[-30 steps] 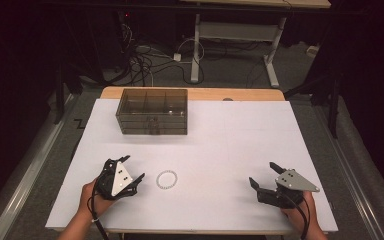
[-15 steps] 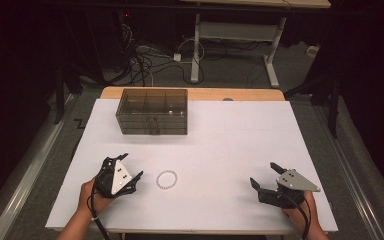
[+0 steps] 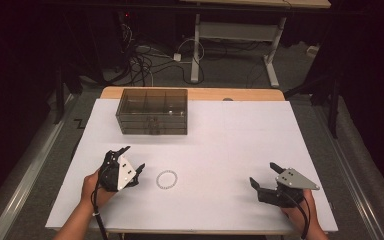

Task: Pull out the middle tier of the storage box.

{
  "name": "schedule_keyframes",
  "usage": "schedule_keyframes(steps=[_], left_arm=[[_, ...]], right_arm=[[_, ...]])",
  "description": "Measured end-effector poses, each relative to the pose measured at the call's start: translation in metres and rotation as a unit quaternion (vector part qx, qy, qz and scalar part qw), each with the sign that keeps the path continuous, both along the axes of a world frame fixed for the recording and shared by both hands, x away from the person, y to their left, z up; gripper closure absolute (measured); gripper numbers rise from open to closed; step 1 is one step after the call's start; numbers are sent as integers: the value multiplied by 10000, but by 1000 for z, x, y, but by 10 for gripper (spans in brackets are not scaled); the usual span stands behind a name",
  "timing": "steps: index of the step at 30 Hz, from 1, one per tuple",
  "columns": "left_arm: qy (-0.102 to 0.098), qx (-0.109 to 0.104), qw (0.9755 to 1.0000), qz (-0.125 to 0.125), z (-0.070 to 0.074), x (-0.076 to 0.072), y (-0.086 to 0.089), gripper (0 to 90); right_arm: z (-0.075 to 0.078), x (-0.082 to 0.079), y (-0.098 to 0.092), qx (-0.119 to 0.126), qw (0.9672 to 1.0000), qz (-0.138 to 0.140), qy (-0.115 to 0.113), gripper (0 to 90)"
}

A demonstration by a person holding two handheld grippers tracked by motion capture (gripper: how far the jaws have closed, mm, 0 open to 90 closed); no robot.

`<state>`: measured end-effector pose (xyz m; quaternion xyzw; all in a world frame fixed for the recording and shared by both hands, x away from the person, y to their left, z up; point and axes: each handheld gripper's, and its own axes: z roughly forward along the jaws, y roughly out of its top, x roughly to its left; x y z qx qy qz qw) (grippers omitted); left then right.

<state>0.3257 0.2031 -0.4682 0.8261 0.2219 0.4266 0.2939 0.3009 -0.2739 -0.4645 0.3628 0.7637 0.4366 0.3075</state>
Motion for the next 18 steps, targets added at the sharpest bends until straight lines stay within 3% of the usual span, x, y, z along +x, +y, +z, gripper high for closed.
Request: schedule_keyframes(steps=[4,6,11,14,18], left_arm=[[-32,126,9999,-2,1,11,-2,279],[-102,352,9993,19,2,17,-6,284],[-77,243,9997,-45,2,35,-14,317],[-16,359,9993,-83,-1,47,-20,392],[-239,393,9989,78,-5,64,-26,396]], right_arm=[[-1,2,0,17,10000,-25,75,162],[-1,2,1,25,10000,-23,87,162],[-1,0,3,-13,10000,11,70,162],[-2,1,3,-14,9999,25,112,162],[-3,2,4,-44,9999,32,129,162]])
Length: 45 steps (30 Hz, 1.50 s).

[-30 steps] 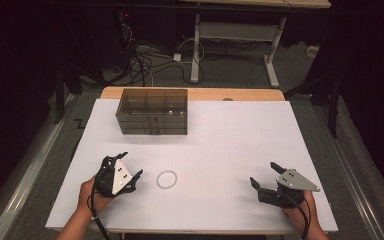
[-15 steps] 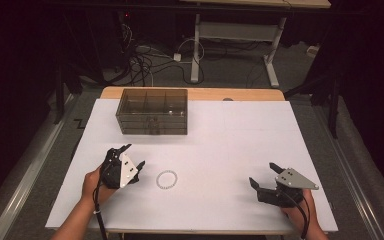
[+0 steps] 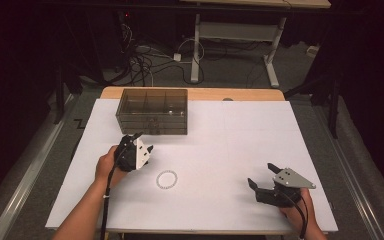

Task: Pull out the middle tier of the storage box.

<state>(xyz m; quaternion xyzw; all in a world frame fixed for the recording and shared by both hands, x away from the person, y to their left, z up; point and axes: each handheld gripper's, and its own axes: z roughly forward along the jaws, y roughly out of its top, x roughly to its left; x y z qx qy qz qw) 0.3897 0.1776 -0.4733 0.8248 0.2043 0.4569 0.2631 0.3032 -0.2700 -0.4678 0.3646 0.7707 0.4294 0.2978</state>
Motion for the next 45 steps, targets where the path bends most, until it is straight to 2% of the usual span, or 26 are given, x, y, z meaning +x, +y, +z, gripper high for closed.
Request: schedule_keyframes(steps=[2,6,8,9,10,11,14,16,18,20,21,22,24,27,28,30,31,34,36,37,41,43,45], left_arm=[[-37,48,10000,40,-3,9,-3,424],[-385,357,9985,120,-8,22,-13,465],[-420,506,9978,103,-11,28,-17,482],[-456,636,9968,134,-14,30,-19,493],[-515,847,9949,169,-16,32,-21,494],[-589,959,9935,173,-18,34,-23,509],[-691,1107,9912,197,-21,38,-28,555],[-843,1304,9875,258,-25,40,-31,559],[-937,1263,9873,213,-25,41,-33,601],[-1019,1599,9817,197,-27,40,-37,626],[-1053,1681,9799,215,-28,40,-38,671],[-1100,1732,9785,233,-29,40,-39,672],[-1178,1775,9766,288,-29,40,-40,716],[-1249,2022,9709,303,-30,40,-40,747],[-1256,2039,9704,311,-30,39,-41,745],[-1304,2183,9665,341,-32,39,-42,741],[-1318,2217,9655,350,-32,39,-43,741],[-1318,2263,9644,373,-34,39,-44,717],[-1379,2411,9598,406,-36,38,-46,705],[-1390,2435,9590,421,-36,38,-46,711],[-1462,2355,9596,492,-36,38,-46,751],[-1485,2386,9584,495,-37,38,-46,759],[-1521,2465,9559,487,-38,38,-47,772]], right_arm=[[-1,0,0,0,10000,12,-6,163],[-2,0,-1,-39,10000,13,-10,164],[-2,0,-2,-51,10000,11,-2,168],[-2,0,-2,-59,10000,14,-3,168],[-3,0,-1,-63,10000,27,-7,168],[-3,0,-1,-66,10000,32,-3,168],[-4,1,0,-102,9999,51,19,168],[-5,1,1,-143,9999,60,35,168],[-6,0,2,-170,9998,96,35,169],[-6,0,3,-212,9997,100,38,170],[-6,0,3,-224,9997,110,42,171],[-7,0,4,-243,9996,126,48,172],[-7,0,4,-279,9995,146,39,173],[-7,0,5,-309,9994,164,39,174],[-7,0,5,-323,9993,166,31,174],[-7,-1,5,-314,9994,171,28,174],[-7,-1,5,-305,9994,171,42,174],[-7,-1,5,-308,9994,181,37,175],[-7,-1,5,-320,9993,197,35,175],[-7,-1,5,-327,9992,204,35,175],[-7,-1,6,-337,9992,222,37,176],[-8,-1,6,-355,9991,235,33,176],[-8,-2,6,-367,9990,238,38,176]])
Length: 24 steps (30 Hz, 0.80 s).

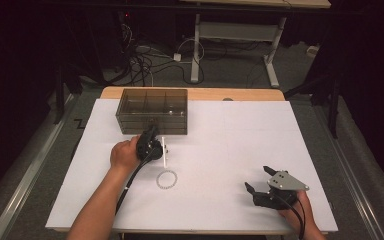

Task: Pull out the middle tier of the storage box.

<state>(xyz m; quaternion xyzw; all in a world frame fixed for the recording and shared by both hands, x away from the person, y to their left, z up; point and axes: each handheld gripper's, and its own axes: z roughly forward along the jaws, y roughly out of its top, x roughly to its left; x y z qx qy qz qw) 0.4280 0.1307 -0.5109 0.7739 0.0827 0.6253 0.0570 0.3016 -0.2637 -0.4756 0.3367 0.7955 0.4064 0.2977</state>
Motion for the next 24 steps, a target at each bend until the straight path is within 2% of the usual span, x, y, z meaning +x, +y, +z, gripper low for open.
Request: schedule_keyframes(steps=[5,8,11,24], left_arm=[[-43,13,10000,7,-1,-1,-1,782],[-6,-93,10000,0,0,-2,0,786],[5,-29,10000,-22,1,-4,0,787],[7,-23,10000,-88,0,-19,2,786]], right_arm=[[0,0,0,-17,10000,22,3,176],[0,0,0,-23,10000,28,3,176],[0,0,0,-23,10000,28,2,176],[1,-1,1,-37,10000,60,-59,176]])
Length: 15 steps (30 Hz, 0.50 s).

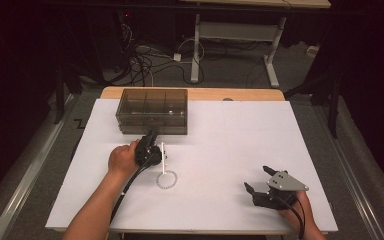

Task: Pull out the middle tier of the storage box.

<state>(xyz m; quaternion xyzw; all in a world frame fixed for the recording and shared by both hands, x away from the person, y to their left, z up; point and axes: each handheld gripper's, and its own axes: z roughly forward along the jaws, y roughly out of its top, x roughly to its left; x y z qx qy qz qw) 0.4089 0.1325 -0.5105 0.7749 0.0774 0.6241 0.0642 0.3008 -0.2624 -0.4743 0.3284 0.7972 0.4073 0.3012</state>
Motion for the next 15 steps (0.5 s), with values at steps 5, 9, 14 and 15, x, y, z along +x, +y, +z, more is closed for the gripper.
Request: schedule_keyframes(steps=[5,9,14,15], left_arm=[[26,-24,10000,0,1,0,0,785],[97,-199,9998,1,2,-1,1,780],[476,-880,9949,-130,9,-6,5,709],[557,-1069,9925,-210,11,-8,6,708]], right_arm=[[0,1,0,10,10000,-24,10,176],[0,0,-1,3,10000,-14,-4,176],[1,0,-1,26,10000,-37,1,177],[1,0,-1,24,10000,-29,-10,176]])
